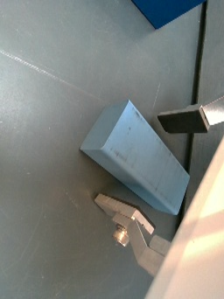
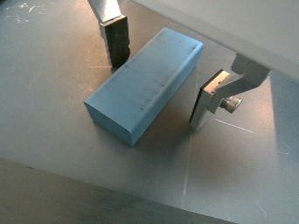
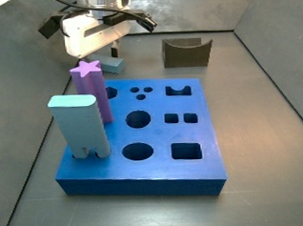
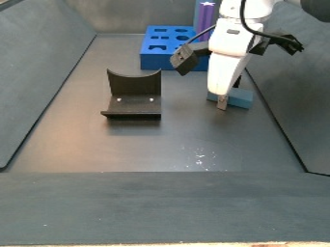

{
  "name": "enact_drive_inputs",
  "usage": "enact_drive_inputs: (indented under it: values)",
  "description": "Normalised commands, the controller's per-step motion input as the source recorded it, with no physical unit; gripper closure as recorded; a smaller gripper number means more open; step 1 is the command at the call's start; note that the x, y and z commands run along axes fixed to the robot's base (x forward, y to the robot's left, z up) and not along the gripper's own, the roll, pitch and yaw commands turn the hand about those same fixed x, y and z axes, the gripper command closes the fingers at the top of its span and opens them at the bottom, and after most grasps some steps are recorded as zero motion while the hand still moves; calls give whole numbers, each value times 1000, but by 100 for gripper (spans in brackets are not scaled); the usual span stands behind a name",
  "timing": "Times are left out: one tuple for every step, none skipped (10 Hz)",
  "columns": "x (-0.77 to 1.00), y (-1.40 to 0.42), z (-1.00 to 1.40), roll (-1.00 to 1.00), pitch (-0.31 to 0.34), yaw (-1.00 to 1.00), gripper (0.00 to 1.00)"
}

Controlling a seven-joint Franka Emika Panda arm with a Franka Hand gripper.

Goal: Pick up the rectangle object. Move up. Place the rectangle object on the fixture. Regrasp the rectangle object. Move to above the board. Insert the rectangle object.
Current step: Pick up the rectangle object.

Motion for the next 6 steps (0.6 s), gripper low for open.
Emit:
enact_drive_inputs:
  values:
    - [0, 49, 0, -77, 0, 0, 0]
    - [0, 0, 0, -11, 0, 0, 0]
    - [0, 0, 0, 0, 0, 0, 100]
    - [0, -26, 0, 0, 0, 0, 100]
    - [0, -26, 0, 0, 0, 0, 100]
    - [14, -17, 0, 0, 0, 0, 100]
